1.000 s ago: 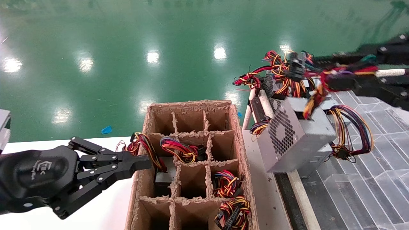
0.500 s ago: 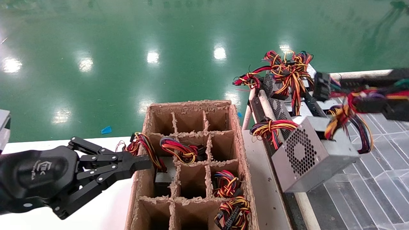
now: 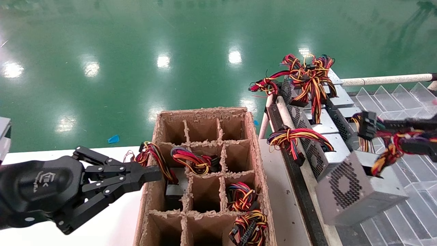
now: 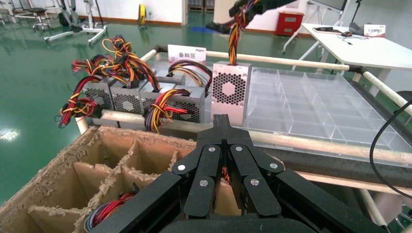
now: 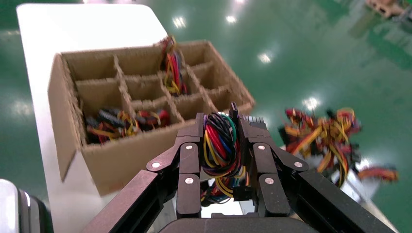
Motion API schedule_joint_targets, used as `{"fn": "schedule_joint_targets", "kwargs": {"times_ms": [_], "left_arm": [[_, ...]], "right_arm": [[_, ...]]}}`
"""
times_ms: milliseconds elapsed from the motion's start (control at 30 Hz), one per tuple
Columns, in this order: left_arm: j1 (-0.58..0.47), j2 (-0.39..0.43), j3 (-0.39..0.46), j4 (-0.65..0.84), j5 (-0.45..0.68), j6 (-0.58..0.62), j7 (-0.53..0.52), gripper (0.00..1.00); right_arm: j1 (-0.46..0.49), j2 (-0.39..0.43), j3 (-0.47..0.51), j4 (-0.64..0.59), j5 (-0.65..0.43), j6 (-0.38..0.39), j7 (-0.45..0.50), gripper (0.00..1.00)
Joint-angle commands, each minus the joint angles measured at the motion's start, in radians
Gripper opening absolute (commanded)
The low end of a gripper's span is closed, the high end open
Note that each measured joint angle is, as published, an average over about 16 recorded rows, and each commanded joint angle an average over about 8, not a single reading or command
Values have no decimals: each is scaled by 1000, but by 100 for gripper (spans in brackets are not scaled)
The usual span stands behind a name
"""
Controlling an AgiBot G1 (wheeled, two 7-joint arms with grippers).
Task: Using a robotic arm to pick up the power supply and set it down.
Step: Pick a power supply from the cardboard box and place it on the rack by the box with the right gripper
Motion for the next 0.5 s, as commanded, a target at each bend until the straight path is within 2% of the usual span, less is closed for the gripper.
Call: {"fn": "schedule_joint_targets", "kwargs": {"times_ms": [33, 267, 500], "left_arm": [[0, 0, 0, 0, 0, 0, 0, 0], [0, 0, 0, 0, 0, 0, 0, 0], [0, 0, 0, 0, 0, 0, 0, 0]], "right_arm": [[-3, 10, -4, 0, -14, 3, -1, 0], [-28, -35, -27, -85, -61, 18, -66, 0], [-65, -110, -45, -224, -31, -1, -147, 0]]}}
